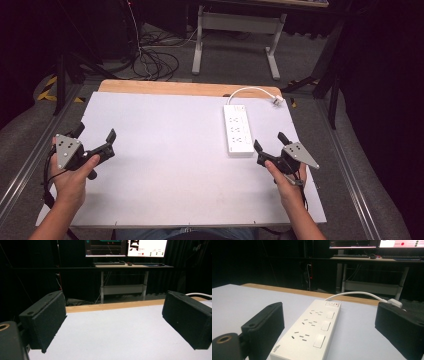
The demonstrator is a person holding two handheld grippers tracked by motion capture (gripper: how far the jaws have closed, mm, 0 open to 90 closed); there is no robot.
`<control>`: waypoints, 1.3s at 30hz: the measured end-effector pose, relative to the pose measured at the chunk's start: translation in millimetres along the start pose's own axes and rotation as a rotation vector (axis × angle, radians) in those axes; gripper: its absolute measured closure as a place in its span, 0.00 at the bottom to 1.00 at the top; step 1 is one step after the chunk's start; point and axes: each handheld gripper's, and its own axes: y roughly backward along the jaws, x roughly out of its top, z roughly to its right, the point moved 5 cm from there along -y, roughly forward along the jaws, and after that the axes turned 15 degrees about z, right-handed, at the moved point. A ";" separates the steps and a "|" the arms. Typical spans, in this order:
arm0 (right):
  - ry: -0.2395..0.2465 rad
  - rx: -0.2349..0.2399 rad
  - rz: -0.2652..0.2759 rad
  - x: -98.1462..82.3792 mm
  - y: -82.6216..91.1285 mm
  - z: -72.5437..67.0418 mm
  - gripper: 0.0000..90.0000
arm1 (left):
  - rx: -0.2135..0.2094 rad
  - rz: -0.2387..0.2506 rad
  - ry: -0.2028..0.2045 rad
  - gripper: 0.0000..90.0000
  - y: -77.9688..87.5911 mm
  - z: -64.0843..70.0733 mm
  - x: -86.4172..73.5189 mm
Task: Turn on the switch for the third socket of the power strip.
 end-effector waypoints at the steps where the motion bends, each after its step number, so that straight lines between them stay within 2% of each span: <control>1: 0.001 -0.002 -0.001 -0.1 0.0 0.1 0.11 | 0.000 0.000 0.001 0.06 0.0 0.0 0.0; 14: 0.008 -0.011 -0.011 -1.2 0.1 1.4 0.17 | -0.001 -0.004 -0.003 0.07 -0.4 0.3 -0.5; 22: 0.001 -0.024 -0.015 -1.6 0.2 2.5 0.29 | -0.002 -0.004 -0.002 0.07 -0.6 0.4 -0.6; 29: 0.012 -0.010 -0.032 -2.8 0.5 2.0 0.44 | -0.005 -0.007 -0.001 0.07 -0.6 0.6 -0.8; 35: 0.017 -0.006 -0.041 -3.0 0.9 2.2 0.50 | -0.006 -0.009 -0.001 0.07 -0.9 0.9 -1.2; 39: 0.016 0.002 -0.060 -4.3 1.3 2.5 0.58 | -0.007 -0.006 -0.002 0.07 -1.0 1.2 -0.9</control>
